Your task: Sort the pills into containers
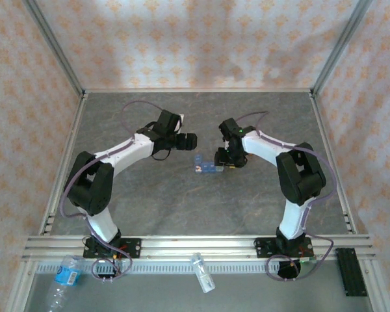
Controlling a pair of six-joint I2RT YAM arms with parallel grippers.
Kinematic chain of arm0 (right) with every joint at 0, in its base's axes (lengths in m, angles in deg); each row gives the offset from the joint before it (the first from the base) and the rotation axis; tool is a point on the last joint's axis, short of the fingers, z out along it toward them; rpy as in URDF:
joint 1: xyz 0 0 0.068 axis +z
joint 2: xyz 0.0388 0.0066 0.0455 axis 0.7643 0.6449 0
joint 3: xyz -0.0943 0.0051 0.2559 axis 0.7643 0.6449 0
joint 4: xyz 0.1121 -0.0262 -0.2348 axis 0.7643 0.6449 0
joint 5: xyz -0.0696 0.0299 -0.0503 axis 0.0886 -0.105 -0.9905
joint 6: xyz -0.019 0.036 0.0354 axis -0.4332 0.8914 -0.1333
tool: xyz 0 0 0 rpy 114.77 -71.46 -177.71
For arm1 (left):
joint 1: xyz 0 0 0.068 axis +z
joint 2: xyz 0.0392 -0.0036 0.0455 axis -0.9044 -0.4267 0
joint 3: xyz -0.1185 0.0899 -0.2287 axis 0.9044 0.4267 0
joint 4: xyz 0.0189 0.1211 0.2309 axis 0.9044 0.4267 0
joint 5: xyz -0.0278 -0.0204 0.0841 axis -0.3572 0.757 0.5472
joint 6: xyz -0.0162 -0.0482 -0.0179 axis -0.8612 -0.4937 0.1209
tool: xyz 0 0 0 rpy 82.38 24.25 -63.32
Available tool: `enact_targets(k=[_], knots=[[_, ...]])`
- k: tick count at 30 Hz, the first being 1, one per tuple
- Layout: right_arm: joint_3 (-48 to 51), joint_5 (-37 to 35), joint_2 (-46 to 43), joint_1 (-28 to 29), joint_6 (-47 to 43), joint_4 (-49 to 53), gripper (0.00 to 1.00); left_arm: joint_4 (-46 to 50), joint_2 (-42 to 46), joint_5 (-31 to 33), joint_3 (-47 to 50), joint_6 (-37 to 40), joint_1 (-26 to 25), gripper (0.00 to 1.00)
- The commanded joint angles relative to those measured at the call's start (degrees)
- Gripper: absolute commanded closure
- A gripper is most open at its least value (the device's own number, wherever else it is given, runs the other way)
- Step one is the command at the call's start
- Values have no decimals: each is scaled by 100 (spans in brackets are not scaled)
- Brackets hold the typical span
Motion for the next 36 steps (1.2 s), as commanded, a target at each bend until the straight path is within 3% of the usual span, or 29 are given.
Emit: enact_targets(k=[1,5,13,17,21,36], knots=[[-103,-235,133,48,-64,57,46,233,-87,-78,-229,158,10,17],[-76,-226,127,44,-57,43,47,421,-231,-90,-353,264,-10,22],[-56,-241,125,47,-35,43,47,1152,-737,123,-905,548,-196,47],[-41,-248,126,42,-34,46,47,1282,-913,140,-1098,628,-292,70],[-23,-263,138,43,-28,47,47,1306,-1239,109,-1233,624,-316,100],[41,-309,149,52,25,10,48,1220,-1582,-204,-1563,528,-453,100]])
